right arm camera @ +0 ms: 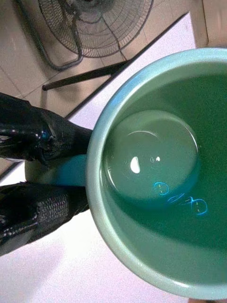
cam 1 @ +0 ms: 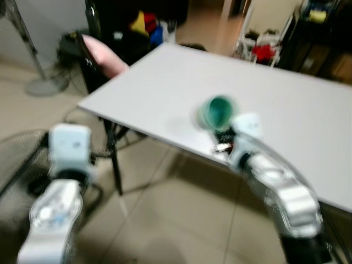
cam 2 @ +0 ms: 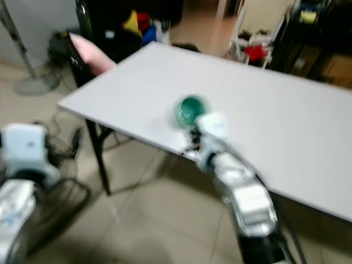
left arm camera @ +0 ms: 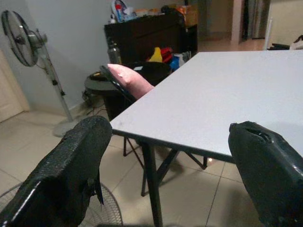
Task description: Setting the table
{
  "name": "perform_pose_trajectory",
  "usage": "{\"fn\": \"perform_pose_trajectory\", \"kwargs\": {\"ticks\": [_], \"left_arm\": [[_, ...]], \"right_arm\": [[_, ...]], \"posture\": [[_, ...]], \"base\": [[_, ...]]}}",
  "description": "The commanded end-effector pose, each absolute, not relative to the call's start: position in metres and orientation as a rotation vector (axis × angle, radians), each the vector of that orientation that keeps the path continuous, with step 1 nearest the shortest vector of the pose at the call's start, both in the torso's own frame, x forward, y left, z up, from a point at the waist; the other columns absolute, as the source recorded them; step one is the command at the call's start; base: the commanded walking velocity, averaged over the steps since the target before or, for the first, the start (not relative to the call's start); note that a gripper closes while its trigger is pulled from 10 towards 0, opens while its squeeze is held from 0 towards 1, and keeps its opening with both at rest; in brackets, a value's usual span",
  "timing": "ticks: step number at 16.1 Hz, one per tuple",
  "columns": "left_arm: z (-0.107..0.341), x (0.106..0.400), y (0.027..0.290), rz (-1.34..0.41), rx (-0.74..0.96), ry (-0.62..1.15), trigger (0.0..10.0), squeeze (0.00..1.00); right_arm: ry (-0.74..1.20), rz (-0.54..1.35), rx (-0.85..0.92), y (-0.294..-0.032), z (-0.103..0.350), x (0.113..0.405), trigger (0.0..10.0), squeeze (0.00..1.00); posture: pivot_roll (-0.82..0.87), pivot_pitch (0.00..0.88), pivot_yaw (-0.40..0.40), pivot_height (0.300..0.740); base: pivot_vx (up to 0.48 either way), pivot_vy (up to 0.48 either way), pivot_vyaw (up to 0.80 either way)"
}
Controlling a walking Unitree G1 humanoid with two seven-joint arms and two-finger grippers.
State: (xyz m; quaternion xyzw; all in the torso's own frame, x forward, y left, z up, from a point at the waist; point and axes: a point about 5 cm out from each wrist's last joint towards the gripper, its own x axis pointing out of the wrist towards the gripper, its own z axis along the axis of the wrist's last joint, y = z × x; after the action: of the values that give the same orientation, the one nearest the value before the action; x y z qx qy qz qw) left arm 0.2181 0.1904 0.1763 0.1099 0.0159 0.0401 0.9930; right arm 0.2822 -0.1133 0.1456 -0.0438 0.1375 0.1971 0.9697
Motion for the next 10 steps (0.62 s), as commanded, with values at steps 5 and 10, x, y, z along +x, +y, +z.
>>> {"fn": "perform_pose_trajectory", "kwargs": {"ticks": [5, 10], "left_arm": [[0.177, 0.22, 0.182, 0.037, 0.219, 0.022, 10.0, 0.0], [0.174, 0.223, 0.179, 0.018, 0.22, 0.025, 10.0, 0.0]], "right_arm": [[0.271, 0.358, -0.103, -0.125, 0.152, 0.291, 10.0, 0.0], [0.293, 0.326, -0.132, -0.129, 0.154, 0.3, 10.0, 0.0]], "posture": [[-0.06, 0.0, -0.032, 0.74], [-0.06, 0.0, -0.027, 0.74]], "base": [[0.414, 0.0, 0.0], [0.413, 0.0, 0.0]]}}
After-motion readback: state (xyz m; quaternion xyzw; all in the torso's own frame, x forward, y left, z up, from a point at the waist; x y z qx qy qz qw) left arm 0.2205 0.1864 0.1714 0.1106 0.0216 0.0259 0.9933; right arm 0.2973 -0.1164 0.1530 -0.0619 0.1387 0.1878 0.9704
